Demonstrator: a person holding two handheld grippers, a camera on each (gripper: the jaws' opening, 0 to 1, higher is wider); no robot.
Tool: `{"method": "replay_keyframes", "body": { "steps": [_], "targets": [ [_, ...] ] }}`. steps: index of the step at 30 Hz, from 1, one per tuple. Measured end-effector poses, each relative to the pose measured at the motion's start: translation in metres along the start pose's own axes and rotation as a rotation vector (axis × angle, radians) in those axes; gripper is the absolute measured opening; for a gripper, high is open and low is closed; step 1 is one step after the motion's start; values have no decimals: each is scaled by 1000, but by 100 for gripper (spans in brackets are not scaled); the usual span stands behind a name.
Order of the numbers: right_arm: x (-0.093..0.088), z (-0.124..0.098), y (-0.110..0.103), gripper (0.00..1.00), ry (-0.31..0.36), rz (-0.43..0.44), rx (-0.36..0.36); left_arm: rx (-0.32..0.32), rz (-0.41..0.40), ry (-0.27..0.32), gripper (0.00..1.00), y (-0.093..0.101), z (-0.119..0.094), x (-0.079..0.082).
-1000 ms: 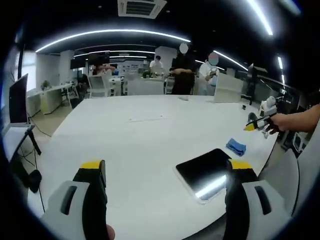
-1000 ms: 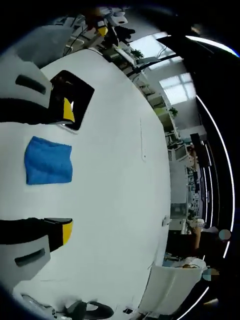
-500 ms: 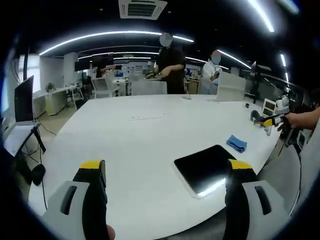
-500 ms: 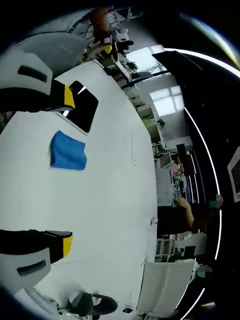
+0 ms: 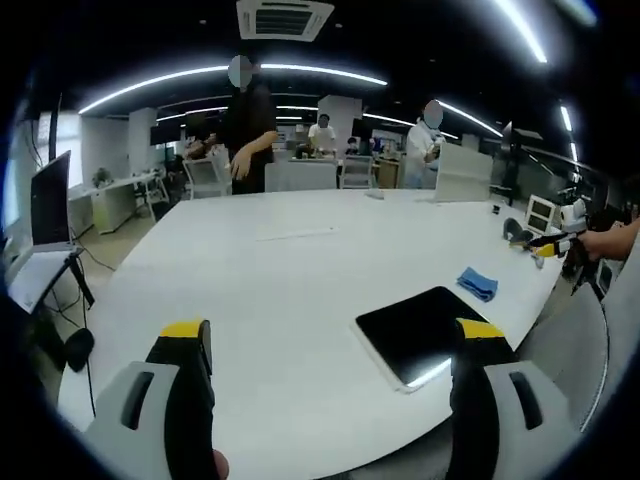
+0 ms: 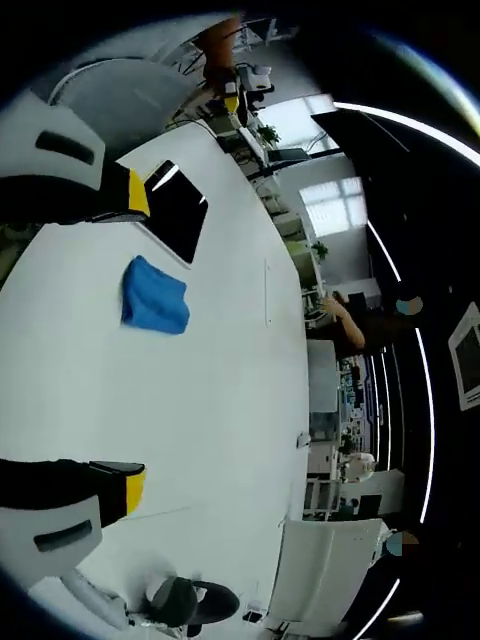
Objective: Wipe the mirror surface with the cleaning cloth until all visible marks leave the cleaned area.
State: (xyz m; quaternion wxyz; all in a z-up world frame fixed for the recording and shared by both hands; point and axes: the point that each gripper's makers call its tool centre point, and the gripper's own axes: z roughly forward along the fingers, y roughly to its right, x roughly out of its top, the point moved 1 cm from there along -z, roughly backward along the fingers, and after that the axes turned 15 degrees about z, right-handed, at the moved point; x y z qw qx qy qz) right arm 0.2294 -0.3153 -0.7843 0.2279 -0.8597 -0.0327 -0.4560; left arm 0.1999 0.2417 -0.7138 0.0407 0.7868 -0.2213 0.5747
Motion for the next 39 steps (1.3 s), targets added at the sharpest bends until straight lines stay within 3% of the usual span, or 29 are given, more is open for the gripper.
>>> {"method": "replay_keyframes", "body": {
  "steps": [3,6,10,17,22,32,35,39],
  "targets": [
    [-15,-2,5,98,-10,-23,-1,-13,19,-5,99,-1,3,-6],
    [-33,-2,13,98,-70,-53,-38,-23,24,-10,99,-2,6,-17],
    [-31,-8,16,98,-37,11,-62,-16,52,-30,99,-6,5,-21],
    [-31,-11,5,98,-56,-37,-34,-14,-7,-32,99,1,6,-19],
    [-32,-16,10,98,-36,14,-40,-5,64,3,99,13,8,-19],
    [-55,-28,30,98,-54,58,-54,-7,42,-7,99,12,11,-28],
    [-61,-30,30,98,-65,82,-57,-12,58,-3,99,29,6,-18],
    [-62,-33,30,98,-80,68,-42,0,50,-5,99,32,1,-13]
  ]
}}
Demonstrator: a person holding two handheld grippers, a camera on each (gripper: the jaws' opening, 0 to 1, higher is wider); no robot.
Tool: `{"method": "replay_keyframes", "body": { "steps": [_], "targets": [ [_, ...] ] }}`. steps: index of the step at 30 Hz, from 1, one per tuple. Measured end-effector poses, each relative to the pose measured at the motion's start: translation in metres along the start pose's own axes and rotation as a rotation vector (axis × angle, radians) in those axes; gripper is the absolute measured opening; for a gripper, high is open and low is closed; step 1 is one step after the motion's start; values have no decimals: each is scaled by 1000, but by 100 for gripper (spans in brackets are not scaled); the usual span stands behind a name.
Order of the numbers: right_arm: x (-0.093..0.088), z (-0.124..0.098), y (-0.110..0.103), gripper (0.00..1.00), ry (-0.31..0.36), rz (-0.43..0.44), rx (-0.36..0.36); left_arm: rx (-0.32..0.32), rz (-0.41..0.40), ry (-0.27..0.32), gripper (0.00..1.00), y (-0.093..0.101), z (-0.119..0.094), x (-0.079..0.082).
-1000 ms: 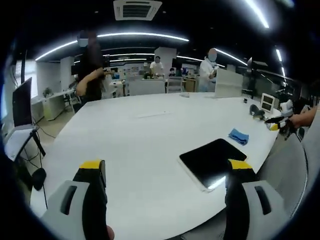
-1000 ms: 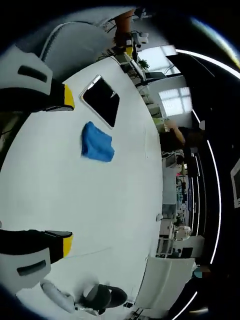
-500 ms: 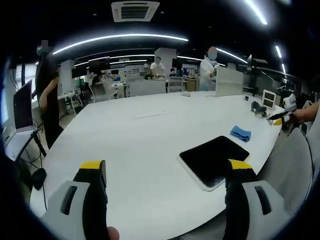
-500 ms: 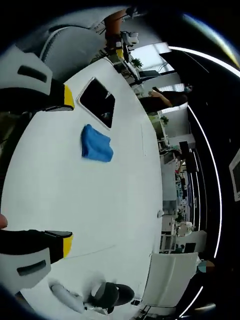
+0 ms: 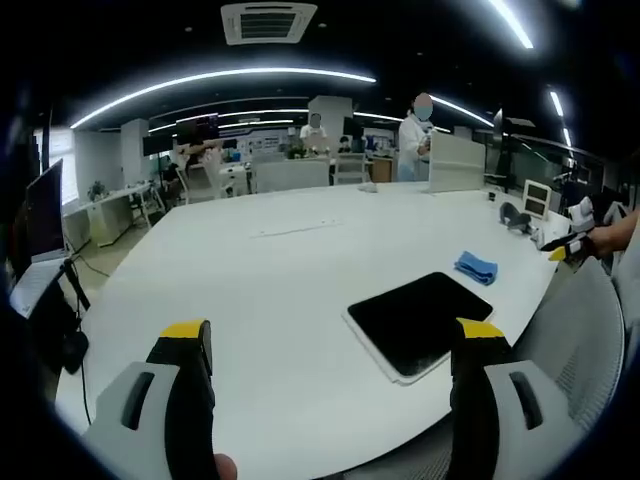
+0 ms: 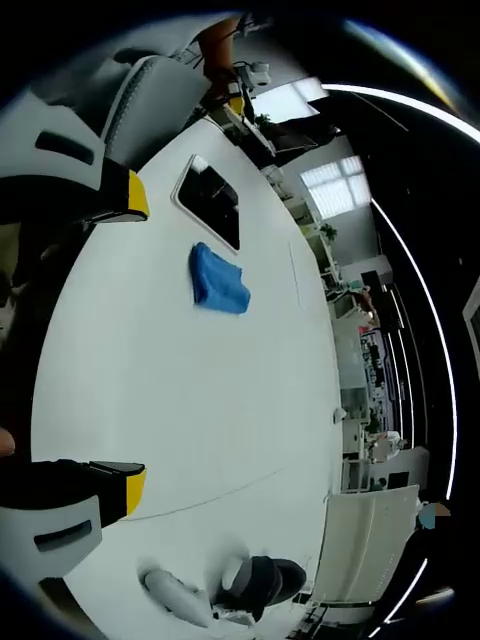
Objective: Wipe the mirror surface with the cleaning cloth until all visible marks leave the cleaned area.
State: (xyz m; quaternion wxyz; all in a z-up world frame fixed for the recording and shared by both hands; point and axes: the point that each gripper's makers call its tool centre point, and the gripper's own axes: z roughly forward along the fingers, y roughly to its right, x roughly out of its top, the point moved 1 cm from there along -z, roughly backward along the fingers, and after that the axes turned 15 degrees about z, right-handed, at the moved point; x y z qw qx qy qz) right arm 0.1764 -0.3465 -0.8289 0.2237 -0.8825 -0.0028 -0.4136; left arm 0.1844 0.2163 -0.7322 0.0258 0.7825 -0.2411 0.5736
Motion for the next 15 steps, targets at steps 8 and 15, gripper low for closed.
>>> {"method": "replay_keyframes", "body": {
  "steps": [8,15],
  "targets": [
    [7,2,8,98,19,12,-3,-1,3,-11,99,12,-1,0],
    [10,9,-2,98,21,5,18,6,-6,-14,99,8,-3,-3]
  ]
}}
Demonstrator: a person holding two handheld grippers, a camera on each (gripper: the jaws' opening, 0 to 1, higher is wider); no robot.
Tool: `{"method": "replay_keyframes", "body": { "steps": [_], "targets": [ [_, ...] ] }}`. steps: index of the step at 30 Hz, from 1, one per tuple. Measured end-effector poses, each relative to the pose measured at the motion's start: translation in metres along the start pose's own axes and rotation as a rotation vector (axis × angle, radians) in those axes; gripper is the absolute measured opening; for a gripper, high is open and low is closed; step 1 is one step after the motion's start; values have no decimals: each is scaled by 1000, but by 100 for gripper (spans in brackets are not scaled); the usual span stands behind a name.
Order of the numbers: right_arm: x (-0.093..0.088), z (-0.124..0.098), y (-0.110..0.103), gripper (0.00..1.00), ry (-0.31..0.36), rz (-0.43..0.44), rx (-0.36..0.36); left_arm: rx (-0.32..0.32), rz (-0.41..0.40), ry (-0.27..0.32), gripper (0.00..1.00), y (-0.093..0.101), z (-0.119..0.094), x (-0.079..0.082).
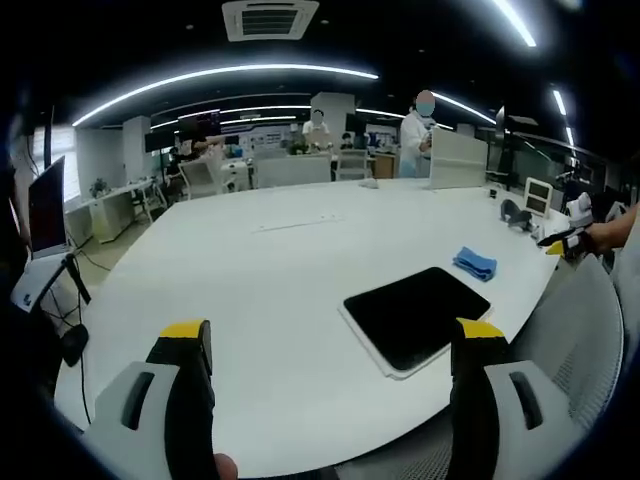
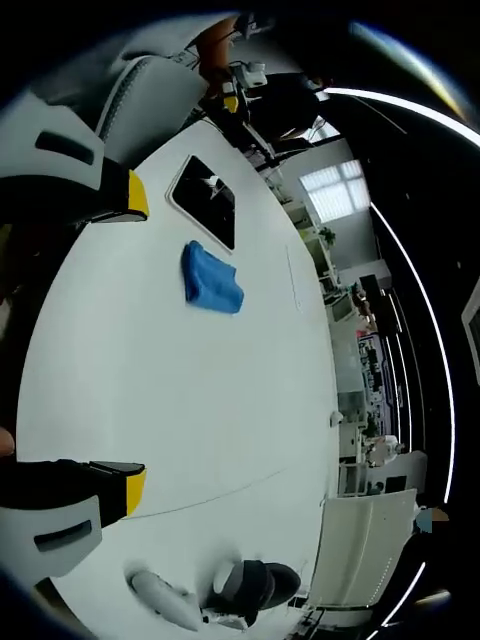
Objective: Wipe the mirror surface with the cleaning cloth until all visible marks leave the cleaned area.
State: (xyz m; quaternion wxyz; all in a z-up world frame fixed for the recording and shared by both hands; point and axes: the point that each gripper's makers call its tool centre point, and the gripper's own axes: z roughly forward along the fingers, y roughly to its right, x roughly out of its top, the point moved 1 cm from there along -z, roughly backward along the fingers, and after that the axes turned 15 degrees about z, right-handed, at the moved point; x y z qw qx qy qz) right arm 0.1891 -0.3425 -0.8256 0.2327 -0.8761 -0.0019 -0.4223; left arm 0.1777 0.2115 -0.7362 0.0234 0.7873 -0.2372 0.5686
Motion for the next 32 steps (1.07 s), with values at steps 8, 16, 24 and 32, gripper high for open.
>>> {"method": "replay_keyframes", "body": {
  "steps": [8,16,24,32],
  "targets": [
    [0,1,1,98,10,16,0,13,-3,-4,99,-3,-5,2],
    [-1,-2,2,98,11,6,-15,19,-11,-8,99,-6,-3,0],
    [-4,-2,-2,98,5,20,-12,14,-10,-4,99,-10,1,1],
    [-3,0,7,98,2,21,-17,20,-5,4,99,-17,1,3]
  ]
}}
